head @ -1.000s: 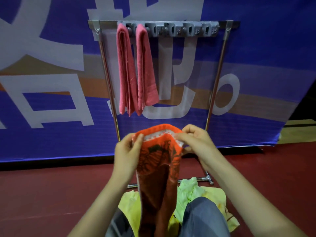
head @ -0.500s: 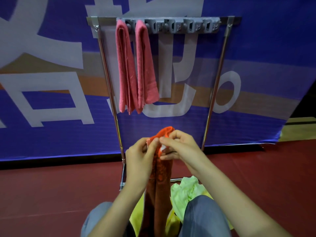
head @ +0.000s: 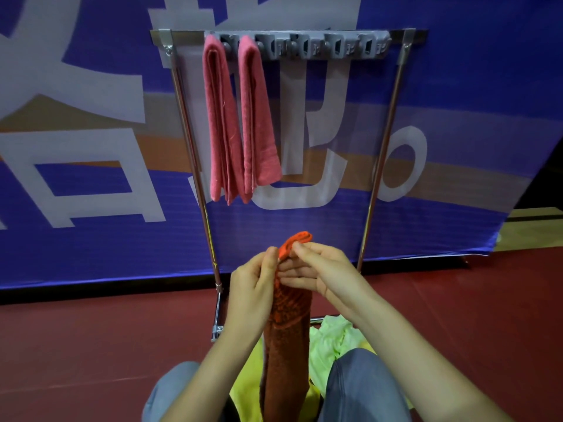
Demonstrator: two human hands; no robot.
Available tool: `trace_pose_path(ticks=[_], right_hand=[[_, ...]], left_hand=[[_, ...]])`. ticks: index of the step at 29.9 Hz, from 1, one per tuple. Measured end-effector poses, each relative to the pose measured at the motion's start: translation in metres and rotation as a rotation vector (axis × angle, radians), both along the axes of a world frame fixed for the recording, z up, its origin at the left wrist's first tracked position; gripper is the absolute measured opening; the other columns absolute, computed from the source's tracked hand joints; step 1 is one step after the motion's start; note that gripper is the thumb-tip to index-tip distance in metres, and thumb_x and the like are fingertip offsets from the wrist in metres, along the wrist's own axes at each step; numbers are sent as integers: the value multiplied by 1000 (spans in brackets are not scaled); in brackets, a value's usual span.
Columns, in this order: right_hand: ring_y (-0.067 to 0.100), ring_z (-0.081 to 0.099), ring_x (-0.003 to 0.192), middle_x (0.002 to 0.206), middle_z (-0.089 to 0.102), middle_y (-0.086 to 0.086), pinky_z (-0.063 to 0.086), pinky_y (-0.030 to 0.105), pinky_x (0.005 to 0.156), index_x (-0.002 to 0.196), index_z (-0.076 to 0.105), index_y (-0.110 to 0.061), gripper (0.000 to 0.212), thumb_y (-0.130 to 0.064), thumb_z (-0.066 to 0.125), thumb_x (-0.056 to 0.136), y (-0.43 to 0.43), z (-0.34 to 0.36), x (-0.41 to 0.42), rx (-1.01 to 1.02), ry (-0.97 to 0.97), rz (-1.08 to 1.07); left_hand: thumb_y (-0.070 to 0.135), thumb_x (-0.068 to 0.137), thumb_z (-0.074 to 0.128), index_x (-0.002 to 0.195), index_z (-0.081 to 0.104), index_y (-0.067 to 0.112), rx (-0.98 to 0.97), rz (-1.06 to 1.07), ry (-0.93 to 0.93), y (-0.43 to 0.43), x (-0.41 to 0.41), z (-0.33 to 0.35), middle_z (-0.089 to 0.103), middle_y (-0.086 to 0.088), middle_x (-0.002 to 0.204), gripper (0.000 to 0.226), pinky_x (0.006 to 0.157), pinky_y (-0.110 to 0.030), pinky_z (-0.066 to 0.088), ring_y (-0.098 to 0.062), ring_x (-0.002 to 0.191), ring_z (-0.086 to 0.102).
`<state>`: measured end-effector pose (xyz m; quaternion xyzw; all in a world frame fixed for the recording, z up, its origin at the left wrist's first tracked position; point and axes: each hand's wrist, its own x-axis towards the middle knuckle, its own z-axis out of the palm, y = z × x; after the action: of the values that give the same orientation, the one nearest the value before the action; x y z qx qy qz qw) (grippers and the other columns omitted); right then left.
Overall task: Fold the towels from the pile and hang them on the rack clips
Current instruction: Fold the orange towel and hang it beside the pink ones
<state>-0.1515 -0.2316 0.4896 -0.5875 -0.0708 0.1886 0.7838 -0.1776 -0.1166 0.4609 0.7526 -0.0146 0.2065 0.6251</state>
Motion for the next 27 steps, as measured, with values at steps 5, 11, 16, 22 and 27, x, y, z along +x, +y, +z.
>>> trace_pose_path(ticks=[5,11,16,22,27], right_hand=[[16,67,57,67,66,14,58,25,60,80,63,-1,44,-29,34,97,-5,-1,0,-4,53,41],[16,65,55,65,65,11,57,23,57,85,64,-3,42,-27,33,97,-17,-7,-3,-85,6,115],[4,49,42,48,54,-7,44,16,45,97,57,-23,22,-4,52,88,-33,-18,4,-275,-373,-104],[7,53,73,81,53,-5,40,6,70,87,64,-21,17,-9,69,77,-33,-24,16,-534,-544,-166],[7,62,77,78,68,-2,49,21,74,76,65,-24,14,-11,69,76,-31,-21,15,-450,-562,-168]], left_hand=[[29,87,45,80,61,31,36,-122,31,1,1,-6,67,11,72,18,67,-11,46,8,69,59],[10,90,47,77,64,22,22,-181,65,6,3,-12,65,12,62,25,63,-10,44,7,64,57],[15,92,42,86,62,26,39,-219,89,13,4,-6,67,10,84,24,75,-11,47,6,76,62],[21,95,35,95,61,12,30,-235,104,9,1,0,67,1,93,27,81,-19,47,-1,86,62],[38,89,46,85,51,16,82,-230,85,9,1,8,57,8,77,23,71,-19,44,3,71,55]])
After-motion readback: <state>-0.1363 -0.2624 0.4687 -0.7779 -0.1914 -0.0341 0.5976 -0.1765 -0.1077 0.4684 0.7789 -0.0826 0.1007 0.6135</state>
